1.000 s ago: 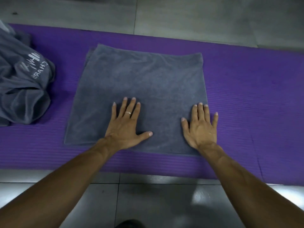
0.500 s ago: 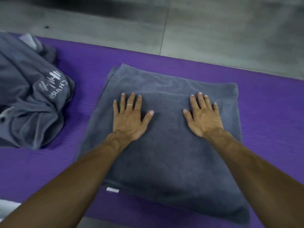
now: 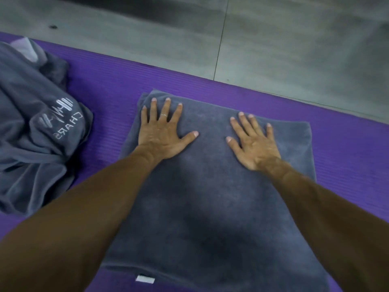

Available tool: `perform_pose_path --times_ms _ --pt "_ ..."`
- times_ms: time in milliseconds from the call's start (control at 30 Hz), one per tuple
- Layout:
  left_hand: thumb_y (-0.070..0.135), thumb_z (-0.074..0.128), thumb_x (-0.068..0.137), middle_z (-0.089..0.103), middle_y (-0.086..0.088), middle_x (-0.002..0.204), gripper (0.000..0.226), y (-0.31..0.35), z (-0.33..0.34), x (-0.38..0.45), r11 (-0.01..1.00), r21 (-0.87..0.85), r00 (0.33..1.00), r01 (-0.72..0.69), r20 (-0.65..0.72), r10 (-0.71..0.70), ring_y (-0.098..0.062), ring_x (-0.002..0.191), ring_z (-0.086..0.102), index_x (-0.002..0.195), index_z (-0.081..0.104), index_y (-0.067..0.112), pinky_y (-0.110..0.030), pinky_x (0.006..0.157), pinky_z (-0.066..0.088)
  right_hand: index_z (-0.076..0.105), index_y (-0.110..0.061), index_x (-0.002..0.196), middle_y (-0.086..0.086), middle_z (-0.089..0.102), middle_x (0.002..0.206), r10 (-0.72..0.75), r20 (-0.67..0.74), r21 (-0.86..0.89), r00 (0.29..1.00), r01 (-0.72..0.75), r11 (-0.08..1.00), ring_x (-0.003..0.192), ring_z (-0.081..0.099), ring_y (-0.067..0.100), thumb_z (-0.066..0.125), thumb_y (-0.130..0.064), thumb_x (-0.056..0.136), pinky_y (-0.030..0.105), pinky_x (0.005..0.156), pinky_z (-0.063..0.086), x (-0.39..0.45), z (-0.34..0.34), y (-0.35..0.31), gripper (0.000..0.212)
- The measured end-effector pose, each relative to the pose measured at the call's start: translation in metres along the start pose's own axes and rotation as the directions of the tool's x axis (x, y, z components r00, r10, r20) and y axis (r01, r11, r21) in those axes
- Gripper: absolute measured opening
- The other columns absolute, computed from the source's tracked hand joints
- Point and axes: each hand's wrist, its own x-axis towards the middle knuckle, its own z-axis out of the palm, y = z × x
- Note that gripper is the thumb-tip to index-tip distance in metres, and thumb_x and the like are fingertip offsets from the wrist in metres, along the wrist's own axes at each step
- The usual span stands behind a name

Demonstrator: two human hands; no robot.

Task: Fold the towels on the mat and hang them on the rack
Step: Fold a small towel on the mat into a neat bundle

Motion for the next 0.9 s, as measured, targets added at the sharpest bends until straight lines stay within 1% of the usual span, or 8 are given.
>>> perform_pose_path --times_ms 133,233,300,367,533,633,700,900 --pt "0.079 0.027 0.082 -0.004 -0.013 0.162 0.095 0.007 -0.009 0.001 0.998 0.034 0.998 0.053 0.033 -0.055 -0.039 0.146 -0.010 0.154 0.004 0.022 -0.060 0.115 -0.009 0.006 -0.026 0.154 0.006 0.011 0.162 0.223 -0.039 0.064 0.974 -0.220 0.973 0.148 0.011 0.026 0.023 -0.052 0.100 0.054 0.117 0.012 0.002 -0.020 0.024 0.062" --pt "0.049 0.040 0.092 0.009 -0.011 0.161 0.072 0.057 -0.018 -0.002 0.993 0.035 0.990 -0.114 -0.080 0.117 -0.030 0.149 0.000 0.151 0.022 0.011 -0.060 0.116 -0.004 0.026 -0.015 0.151 0.010 0.028 0.157 0.097 -0.189 0.078 0.977 -0.083 0.993 0.145 0.025 0.026 0.023 -0.042 0.101 0.049 0.117 0.018 -0.008 -0.024 0.031 0.058" --pt "0.044 0.035 0.098 0.008 -0.001 0.162 0.063 0.104 -0.021 0.000 0.953 -0.170 0.968 -0.250 -0.041 0.247 -0.022 0.149 0.000 0.153 0.021 0.017 -0.056 0.117 -0.005 0.030 -0.013 0.150 0.008 0.027 0.158 -0.032 -0.146 0.072 0.989 0.043 0.996 0.146 0.023 0.025 0.018 -0.048 0.097 0.048 0.118 0.018 -0.019 -0.015 0.047 0.065" --pt "0.060 0.027 0.096 0.000 0.004 0.163 0.070 0.136 -0.013 0.005 0.933 -0.289 0.966 -0.215 0.076 0.246 -0.022 0.149 -0.010 0.154 0.010 0.025 -0.057 0.115 -0.012 0.021 -0.020 0.153 0.000 0.014 0.162 -0.064 -0.067 0.039 0.996 0.067 0.997 0.149 0.012 0.021 0.019 -0.050 0.099 0.052 0.118 0.013 -0.024 -0.001 0.078 0.062" --pt "0.096 0.014 0.066 -0.012 0.003 0.162 0.111 0.145 0.011 0.003 0.976 -0.032 0.974 -0.214 0.071 0.216 -0.030 0.145 -0.022 0.153 -0.007 0.031 -0.062 0.111 -0.016 0.013 -0.025 0.154 0.004 0.004 0.163 0.278 -0.109 -0.011 0.954 -0.281 0.960 0.149 0.001 0.028 0.016 -0.052 0.099 0.062 0.115 0.001 0.002 -0.005 0.144 0.062" --pt "0.098 0.016 0.061 -0.011 0.004 0.162 0.116 0.149 0.009 0.002 0.981 0.005 0.979 -0.195 0.064 0.194 -0.028 0.146 -0.022 0.153 -0.007 0.031 -0.060 0.113 -0.013 0.033 -0.013 0.149 0.014 0.025 0.158 -0.195 -0.258 -0.045 0.946 0.189 0.981 0.146 0.021 0.034 0.025 -0.048 0.095 0.060 0.114 0.016 -0.014 0.000 0.117 0.065" --pt "0.098 0.016 0.061 -0.013 0.005 0.162 0.116 0.150 0.007 0.004 0.982 0.036 0.980 -0.183 0.090 0.179 -0.026 0.146 -0.022 0.152 -0.009 0.032 -0.059 0.114 -0.012 0.031 -0.017 0.150 0.008 0.025 0.158 -0.468 -0.143 -0.118 0.872 0.455 0.883 0.146 0.022 0.028 0.027 -0.051 0.096 0.055 0.114 0.018 -0.034 0.016 0.117 0.064" --pt "0.099 0.018 0.059 -0.011 0.008 0.162 0.116 0.154 -0.001 -0.001 0.994 0.037 0.983 -0.103 0.159 0.095 -0.022 0.147 -0.019 0.152 -0.007 0.035 -0.059 0.114 -0.012 0.015 -0.022 0.154 0.005 0.009 0.162 -0.049 -0.134 -0.081 0.990 0.038 0.996 0.149 0.005 0.027 0.005 -0.061 0.088 0.058 0.115 0.003 0.006 -0.001 0.182 0.077"
